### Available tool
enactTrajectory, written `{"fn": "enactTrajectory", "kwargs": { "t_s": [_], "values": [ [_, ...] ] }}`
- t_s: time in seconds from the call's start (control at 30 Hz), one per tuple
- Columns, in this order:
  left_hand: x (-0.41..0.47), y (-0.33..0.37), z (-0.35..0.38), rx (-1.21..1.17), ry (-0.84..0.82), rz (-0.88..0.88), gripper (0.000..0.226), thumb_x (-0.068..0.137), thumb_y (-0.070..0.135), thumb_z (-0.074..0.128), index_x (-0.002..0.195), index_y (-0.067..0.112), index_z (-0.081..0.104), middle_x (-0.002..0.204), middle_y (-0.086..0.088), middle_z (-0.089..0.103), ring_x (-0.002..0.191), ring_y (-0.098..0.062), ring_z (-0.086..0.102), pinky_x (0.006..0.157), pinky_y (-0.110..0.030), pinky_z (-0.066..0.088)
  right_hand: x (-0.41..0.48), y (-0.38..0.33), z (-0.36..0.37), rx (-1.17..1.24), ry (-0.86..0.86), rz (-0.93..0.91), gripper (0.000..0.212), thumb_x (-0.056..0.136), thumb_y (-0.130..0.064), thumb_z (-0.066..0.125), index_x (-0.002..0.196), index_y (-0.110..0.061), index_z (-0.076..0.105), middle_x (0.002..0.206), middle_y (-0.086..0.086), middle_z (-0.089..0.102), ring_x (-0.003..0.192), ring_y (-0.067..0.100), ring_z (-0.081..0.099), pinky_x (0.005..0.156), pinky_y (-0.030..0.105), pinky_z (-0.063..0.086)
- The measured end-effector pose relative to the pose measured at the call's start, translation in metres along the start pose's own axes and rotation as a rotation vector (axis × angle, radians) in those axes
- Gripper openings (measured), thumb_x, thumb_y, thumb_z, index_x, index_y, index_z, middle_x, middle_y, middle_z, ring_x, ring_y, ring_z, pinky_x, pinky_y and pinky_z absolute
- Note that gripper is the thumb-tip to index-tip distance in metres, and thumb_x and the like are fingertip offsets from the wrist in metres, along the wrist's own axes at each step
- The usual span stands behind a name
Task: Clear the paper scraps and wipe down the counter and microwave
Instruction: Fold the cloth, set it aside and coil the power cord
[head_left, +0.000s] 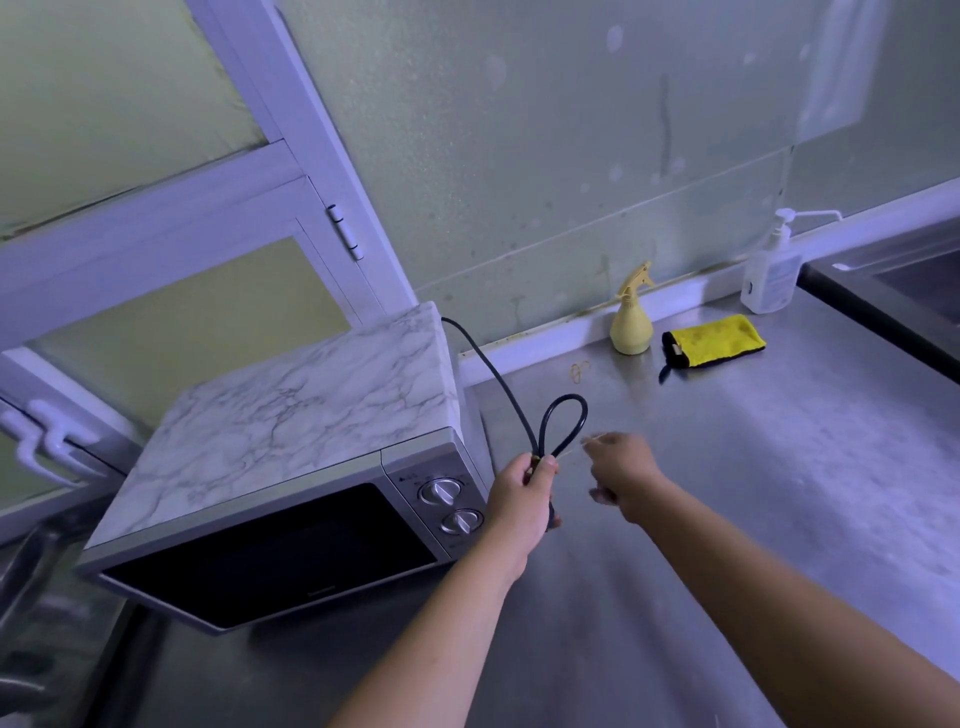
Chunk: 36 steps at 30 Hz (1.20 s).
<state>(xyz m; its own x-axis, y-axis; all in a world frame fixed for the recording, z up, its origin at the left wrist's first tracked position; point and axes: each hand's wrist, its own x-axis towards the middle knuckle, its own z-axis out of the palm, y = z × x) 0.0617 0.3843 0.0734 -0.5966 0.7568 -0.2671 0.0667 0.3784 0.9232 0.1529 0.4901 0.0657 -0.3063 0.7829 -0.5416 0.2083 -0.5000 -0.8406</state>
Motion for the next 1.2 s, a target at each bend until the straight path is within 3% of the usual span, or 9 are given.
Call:
{"fn": "enactTrajectory", "kwargs": {
  "t_s": [0.1, 0.17, 0.27, 0.4, 0.53, 0.67, 0.77, 1.0, 1.2],
  "values": [
    [0.000, -0.006, -0.001, 0.015, 0.012, 0.011, 0.025, 0.101, 0.030, 0.051, 0.088, 0.011, 0.061, 0.068, -0.001, 0.041, 0.053, -0.017, 0.043, 0.058, -0.030, 0.054, -0.001, -0.010, 0.014, 0.828, 0.081, 0.197, 0.016, 0.102, -0.001, 0.043, 0.111, -0.008, 0.055, 0.062, 0.008, 0.044, 0.029, 0.010, 0.033, 0.038, 0.016, 0.043],
    [0.000, -0.006, 0.000, 0.009, 0.022, 0.016, 0.026, 0.101, 0.031, 0.050, 0.089, 0.011, 0.061, 0.068, 0.000, 0.042, 0.054, -0.018, 0.044, 0.058, -0.030, 0.054, -0.002, -0.007, 0.025, 0.923, 0.195, 0.091, 0.027, 0.101, -0.001, 0.046, 0.120, -0.017, 0.057, 0.064, 0.008, 0.048, 0.034, 0.009, 0.040, 0.044, 0.021, 0.049],
    [-0.001, -0.003, 0.002, -0.014, 0.035, 0.010, 0.026, 0.101, 0.032, 0.050, 0.084, 0.018, 0.063, 0.065, 0.004, 0.044, 0.051, -0.017, 0.046, 0.057, -0.029, 0.055, 0.000, 0.000, 0.032, 0.633, 0.294, -0.188, 0.041, 0.098, 0.001, 0.047, 0.134, -0.017, 0.059, 0.088, 0.009, 0.068, 0.056, 0.008, 0.058, 0.063, 0.021, 0.052],
    [-0.006, -0.007, -0.003, -0.045, 0.027, 0.004, 0.024, 0.100, 0.030, 0.051, 0.088, 0.016, 0.065, 0.065, 0.002, 0.044, 0.047, -0.011, 0.046, 0.062, -0.034, 0.057, 0.016, 0.013, 0.020, -0.405, 0.214, -0.670, 0.049, 0.095, 0.004, 0.042, 0.135, -0.018, 0.060, 0.129, 0.009, 0.066, 0.103, 0.020, 0.065, 0.082, 0.022, 0.045],
    [-0.005, -0.016, -0.016, 0.104, 0.011, 0.041, 0.026, 0.100, 0.031, 0.051, 0.090, 0.011, 0.063, 0.054, 0.011, 0.044, 0.041, -0.006, 0.042, 0.058, -0.033, 0.050, 0.022, 0.003, 0.012, -1.000, -0.258, -0.419, 0.045, 0.091, -0.010, 0.069, 0.135, -0.011, 0.059, 0.128, 0.010, 0.065, 0.111, 0.027, 0.065, 0.091, 0.031, 0.051],
    [-0.010, -0.022, -0.029, 0.301, -0.073, 0.166, 0.027, 0.100, 0.037, 0.051, 0.090, 0.013, 0.057, 0.064, 0.007, 0.056, 0.057, -0.007, 0.052, 0.062, -0.030, 0.043, 0.016, -0.012, -0.008, -0.444, -0.897, 0.129, 0.062, 0.082, -0.010, 0.078, 0.138, 0.000, 0.054, 0.131, 0.016, 0.064, 0.113, 0.032, 0.067, 0.096, 0.036, 0.055],
    [-0.009, -0.017, -0.027, 0.389, -0.134, 0.261, 0.022, 0.101, 0.040, 0.047, 0.095, 0.020, 0.054, 0.094, 0.002, 0.065, 0.089, -0.016, 0.060, 0.082, -0.035, 0.048, 0.012, 0.001, -0.016, -0.034, -1.111, 0.169, 0.065, 0.073, -0.022, 0.088, 0.128, 0.000, 0.061, 0.128, 0.021, 0.064, 0.116, 0.034, 0.065, 0.094, 0.040, 0.055],
    [0.001, -0.027, -0.019, 1.033, 0.001, 0.356, 0.055, 0.102, 0.041, 0.037, 0.150, 0.014, 0.030, 0.142, -0.011, 0.036, 0.132, -0.033, 0.030, 0.112, -0.044, 0.022, -0.004, 0.033, 0.005, 0.327, -1.095, 0.155, 0.060, 0.064, -0.036, 0.093, 0.115, -0.011, 0.075, 0.117, 0.015, 0.070, 0.105, 0.029, 0.070, 0.085, 0.047, 0.059],
    [-0.004, -0.033, -0.014, 1.155, -0.137, 0.411, 0.051, 0.101, 0.033, 0.039, 0.146, 0.012, 0.038, 0.154, -0.011, 0.027, 0.142, -0.031, 0.021, 0.119, -0.043, 0.016, -0.016, 0.046, 0.023, 0.543, -0.724, 0.203, 0.027, 0.084, -0.025, 0.066, 0.105, -0.008, 0.068, 0.097, 0.010, 0.073, 0.085, 0.020, 0.073, 0.073, 0.032, 0.061]
  ]
}}
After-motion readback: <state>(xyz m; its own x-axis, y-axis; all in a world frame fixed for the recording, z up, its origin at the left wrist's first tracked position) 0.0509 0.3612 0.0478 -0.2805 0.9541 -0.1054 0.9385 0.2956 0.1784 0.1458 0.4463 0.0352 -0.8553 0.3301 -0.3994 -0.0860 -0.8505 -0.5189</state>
